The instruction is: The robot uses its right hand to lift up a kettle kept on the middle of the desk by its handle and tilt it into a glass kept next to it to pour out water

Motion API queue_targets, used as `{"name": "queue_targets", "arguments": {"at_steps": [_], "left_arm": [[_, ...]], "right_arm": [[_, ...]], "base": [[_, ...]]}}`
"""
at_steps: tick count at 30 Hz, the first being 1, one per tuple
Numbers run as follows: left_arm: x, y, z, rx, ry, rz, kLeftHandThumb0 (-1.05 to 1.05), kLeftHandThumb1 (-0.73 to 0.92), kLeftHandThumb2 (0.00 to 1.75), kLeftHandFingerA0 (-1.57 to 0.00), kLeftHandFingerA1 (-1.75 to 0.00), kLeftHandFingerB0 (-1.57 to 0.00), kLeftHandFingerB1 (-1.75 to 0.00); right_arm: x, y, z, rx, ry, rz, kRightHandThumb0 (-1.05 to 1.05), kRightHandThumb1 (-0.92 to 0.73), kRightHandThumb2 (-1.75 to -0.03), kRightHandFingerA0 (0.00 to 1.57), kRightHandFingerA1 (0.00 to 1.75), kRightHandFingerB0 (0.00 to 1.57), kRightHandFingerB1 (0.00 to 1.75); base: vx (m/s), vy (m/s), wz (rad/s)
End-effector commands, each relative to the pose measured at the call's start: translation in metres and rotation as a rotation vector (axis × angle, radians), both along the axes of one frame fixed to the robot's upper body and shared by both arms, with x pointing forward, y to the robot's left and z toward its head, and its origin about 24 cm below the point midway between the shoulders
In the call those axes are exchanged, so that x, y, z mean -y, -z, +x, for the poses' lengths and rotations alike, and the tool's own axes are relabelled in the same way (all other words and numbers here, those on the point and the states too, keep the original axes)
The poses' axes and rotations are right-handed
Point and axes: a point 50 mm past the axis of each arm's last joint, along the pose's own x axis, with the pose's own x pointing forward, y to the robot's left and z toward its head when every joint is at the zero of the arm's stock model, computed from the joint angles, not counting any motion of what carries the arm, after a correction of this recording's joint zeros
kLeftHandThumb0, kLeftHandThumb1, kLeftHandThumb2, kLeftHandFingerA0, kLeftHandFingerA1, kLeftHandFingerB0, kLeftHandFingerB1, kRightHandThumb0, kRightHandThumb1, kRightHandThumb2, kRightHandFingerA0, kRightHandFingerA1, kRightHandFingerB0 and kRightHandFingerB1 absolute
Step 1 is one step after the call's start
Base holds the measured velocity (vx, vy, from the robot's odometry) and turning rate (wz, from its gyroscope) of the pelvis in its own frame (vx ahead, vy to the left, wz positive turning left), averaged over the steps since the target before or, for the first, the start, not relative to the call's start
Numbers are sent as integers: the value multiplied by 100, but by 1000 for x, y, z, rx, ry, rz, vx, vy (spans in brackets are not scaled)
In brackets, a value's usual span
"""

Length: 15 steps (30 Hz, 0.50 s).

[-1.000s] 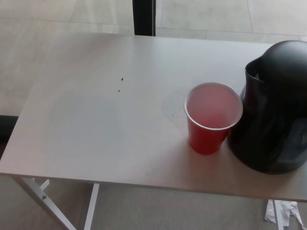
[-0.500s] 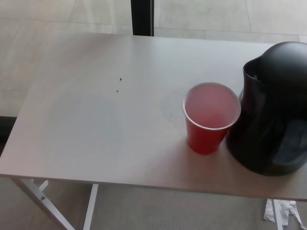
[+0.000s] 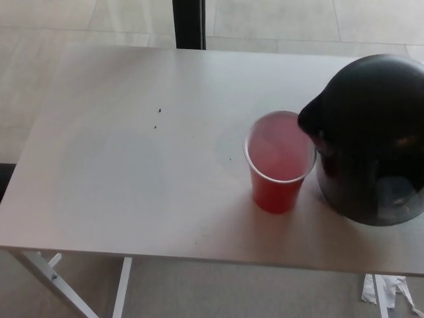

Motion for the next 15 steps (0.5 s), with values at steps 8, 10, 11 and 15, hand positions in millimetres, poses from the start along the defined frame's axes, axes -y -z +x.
{"name": "queue_targets", "arguments": {"at_steps": [8, 10, 11, 15], "left_arm": [[-6, -10, 4, 10, 0, 23, -105, 45, 117, -118, -90, -71, -143], [-6, -10, 5, 4, 4, 25, -105, 43, 121, -128, -75, -71, -147], [-6, -10, 5, 3, 8, 36, -105, 45, 122, -126, -78, -70, -146], [-5, -9, 5, 9, 0, 25, -105, 47, 116, -124, -86, -74, -141]], "right_arm": [[-27, -25, 7, 58, -108, -51, -14, -43, -129, 93, 172, 85, 157], [-29, -29, 7, 21, -53, -108, -14, -42, -127, 92, 172, 85, 155], [-30, -29, 8, -10, 5, -131, -19, -46, -115, 122, 138, 101, 121], [-30, -34, 12, -70, 88, -157, -18, -48, -113, 122, 135, 91, 108]], "base": [[0, 0, 0], [0, 0, 0], [0, 0, 0], [0, 0, 0]]}}
